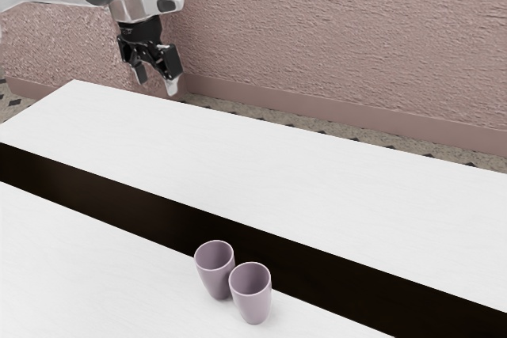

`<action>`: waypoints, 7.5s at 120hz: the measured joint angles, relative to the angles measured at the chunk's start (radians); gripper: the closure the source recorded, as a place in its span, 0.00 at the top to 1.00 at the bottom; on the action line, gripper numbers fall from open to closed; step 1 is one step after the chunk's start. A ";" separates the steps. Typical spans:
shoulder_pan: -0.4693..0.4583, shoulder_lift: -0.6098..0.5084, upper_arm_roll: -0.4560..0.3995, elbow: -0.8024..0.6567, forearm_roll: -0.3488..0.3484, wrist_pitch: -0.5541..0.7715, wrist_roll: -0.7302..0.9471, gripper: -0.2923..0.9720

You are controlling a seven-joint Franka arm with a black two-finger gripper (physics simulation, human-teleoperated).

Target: Place the left cup onto the right cup

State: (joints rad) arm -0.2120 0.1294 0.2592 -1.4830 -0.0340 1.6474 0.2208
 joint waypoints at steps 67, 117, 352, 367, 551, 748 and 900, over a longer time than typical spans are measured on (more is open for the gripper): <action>0.001 -0.011 -0.001 -0.048 -0.003 0.004 -0.002 0.77; 0.020 -0.130 -0.037 -0.287 -0.025 0.072 -0.004 0.77; -0.001 -0.170 -0.226 -0.830 -0.069 0.561 -0.108 0.77; -0.007 -0.149 -0.236 -0.833 -0.075 0.586 -0.108 0.77; -0.009 -0.035 -0.272 -0.849 -0.078 0.718 -0.118 0.20; -0.053 -0.312 -0.354 -0.775 -0.058 0.448 -0.086 0.15; -0.056 -0.184 -0.403 -0.748 -0.090 0.517 -0.072 0.15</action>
State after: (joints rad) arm -0.2679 -0.0549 -0.1442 -2.2308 -0.1238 2.1640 0.1486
